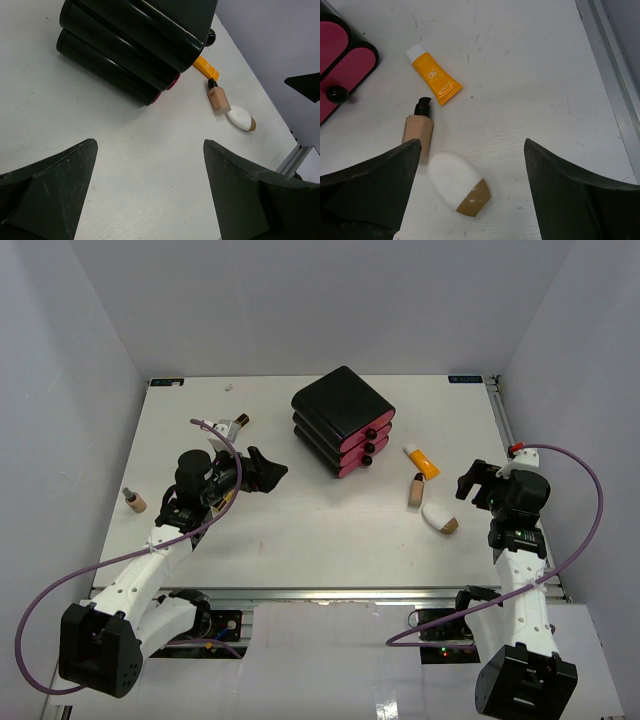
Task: Organize the makeup
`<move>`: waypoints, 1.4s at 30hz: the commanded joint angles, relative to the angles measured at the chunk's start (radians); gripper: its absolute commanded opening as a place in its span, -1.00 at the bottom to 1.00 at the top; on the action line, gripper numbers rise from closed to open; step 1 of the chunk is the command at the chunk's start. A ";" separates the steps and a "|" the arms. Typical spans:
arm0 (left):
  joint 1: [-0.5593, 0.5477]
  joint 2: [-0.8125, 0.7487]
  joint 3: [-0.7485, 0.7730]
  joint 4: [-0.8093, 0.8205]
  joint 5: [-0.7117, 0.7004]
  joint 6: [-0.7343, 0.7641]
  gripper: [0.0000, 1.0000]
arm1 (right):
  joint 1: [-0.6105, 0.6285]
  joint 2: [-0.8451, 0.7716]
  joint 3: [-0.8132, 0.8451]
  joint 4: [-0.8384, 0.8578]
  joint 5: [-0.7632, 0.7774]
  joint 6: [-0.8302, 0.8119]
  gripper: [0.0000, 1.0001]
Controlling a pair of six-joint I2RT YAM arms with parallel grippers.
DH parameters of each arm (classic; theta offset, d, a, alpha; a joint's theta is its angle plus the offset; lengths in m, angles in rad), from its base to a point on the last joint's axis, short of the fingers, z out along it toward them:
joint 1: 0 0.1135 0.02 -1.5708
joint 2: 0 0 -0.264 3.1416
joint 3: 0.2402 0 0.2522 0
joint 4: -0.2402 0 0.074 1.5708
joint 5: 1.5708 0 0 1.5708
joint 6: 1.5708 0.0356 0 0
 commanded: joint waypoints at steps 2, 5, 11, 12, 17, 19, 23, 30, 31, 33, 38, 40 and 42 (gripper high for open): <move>-0.004 -0.019 0.007 0.025 0.012 0.012 0.96 | -0.005 -0.013 0.031 0.045 -0.030 -0.014 0.80; -0.004 -0.020 0.007 0.023 0.012 0.012 0.96 | -0.005 -0.014 0.019 0.052 -0.051 -0.036 0.80; -0.004 -0.021 0.007 0.023 0.013 0.011 0.96 | -0.006 -0.022 0.014 0.054 -0.089 -0.061 0.80; -0.004 -0.021 0.007 0.023 0.013 0.012 0.96 | -0.006 -0.025 0.012 0.053 -0.105 -0.076 0.80; -0.004 -0.018 0.007 0.023 0.012 0.012 0.96 | -0.006 -0.080 -0.035 0.018 -0.461 -0.373 0.80; -0.004 -0.016 0.005 0.021 0.008 0.014 0.96 | -0.005 -0.100 -0.046 -0.015 -0.583 -0.463 0.80; -0.005 -0.013 0.008 0.012 -0.001 0.018 0.96 | 0.003 -0.034 0.030 -0.109 -0.654 -0.512 0.80; -0.005 -0.012 0.011 0.009 -0.003 0.023 0.96 | 0.062 0.271 0.260 -0.238 -0.766 -0.512 0.80; -0.004 -0.011 0.012 0.009 -0.004 0.024 0.96 | 0.095 0.305 0.288 -0.237 -0.758 -0.476 0.80; -0.004 -0.012 0.012 0.006 -0.008 0.025 0.96 | 0.157 0.369 0.341 -0.209 -0.706 -0.411 0.81; -0.005 -0.007 0.012 0.000 -0.021 0.033 0.96 | 0.356 0.496 0.434 -0.046 -0.536 -0.164 0.84; -0.005 -0.003 0.012 -0.003 -0.025 0.036 0.96 | 0.393 0.558 0.474 0.000 -0.521 -0.075 0.87; -0.004 0.001 0.014 -0.005 -0.028 0.038 0.96 | 0.403 0.625 0.520 0.034 -0.530 -0.012 0.91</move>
